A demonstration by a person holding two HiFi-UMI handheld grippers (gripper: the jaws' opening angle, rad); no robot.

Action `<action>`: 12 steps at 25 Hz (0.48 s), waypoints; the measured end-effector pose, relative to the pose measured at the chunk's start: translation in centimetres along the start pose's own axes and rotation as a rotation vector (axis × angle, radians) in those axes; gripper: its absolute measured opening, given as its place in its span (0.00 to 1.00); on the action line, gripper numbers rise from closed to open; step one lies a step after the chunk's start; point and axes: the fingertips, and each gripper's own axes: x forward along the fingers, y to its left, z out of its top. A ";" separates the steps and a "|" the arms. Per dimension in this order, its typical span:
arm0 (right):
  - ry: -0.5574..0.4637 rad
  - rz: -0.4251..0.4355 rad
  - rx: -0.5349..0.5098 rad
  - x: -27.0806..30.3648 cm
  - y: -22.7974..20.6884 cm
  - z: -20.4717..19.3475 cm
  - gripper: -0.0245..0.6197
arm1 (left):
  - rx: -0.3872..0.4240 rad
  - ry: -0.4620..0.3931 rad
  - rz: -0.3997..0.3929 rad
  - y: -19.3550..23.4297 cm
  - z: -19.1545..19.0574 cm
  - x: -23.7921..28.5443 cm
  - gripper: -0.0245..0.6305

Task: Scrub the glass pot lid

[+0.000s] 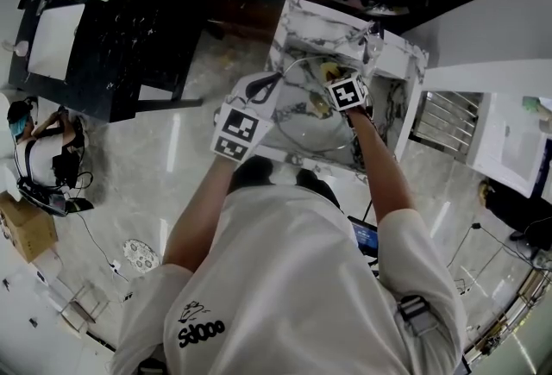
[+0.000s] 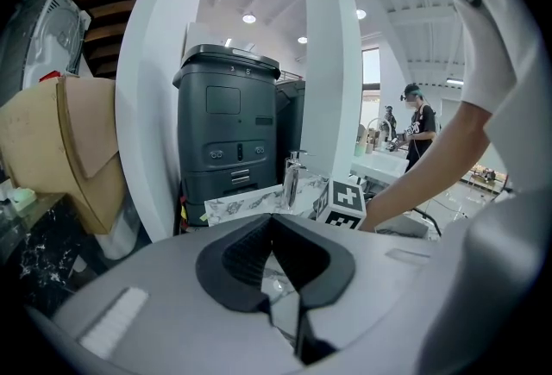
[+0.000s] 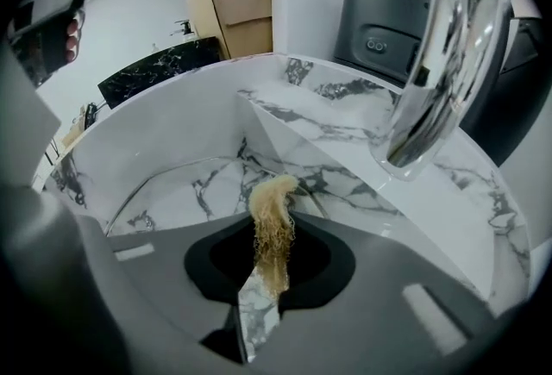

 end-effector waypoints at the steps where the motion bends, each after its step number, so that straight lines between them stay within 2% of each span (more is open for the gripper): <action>1: -0.002 0.016 0.006 0.1 0.5 0.3 0.12 | -0.002 -0.002 0.003 0.2 0.0 -0.1 0.05; 5: -0.008 0.071 -0.017 0.1 3.0 1.0 0.12 | -0.010 -0.006 0.013 0.6 0.0 -0.8 0.05; 12: 0.001 0.162 -0.168 -0.3 8.6 0.8 0.12 | -0.021 -0.011 0.021 0.9 -0.4 -1.9 0.05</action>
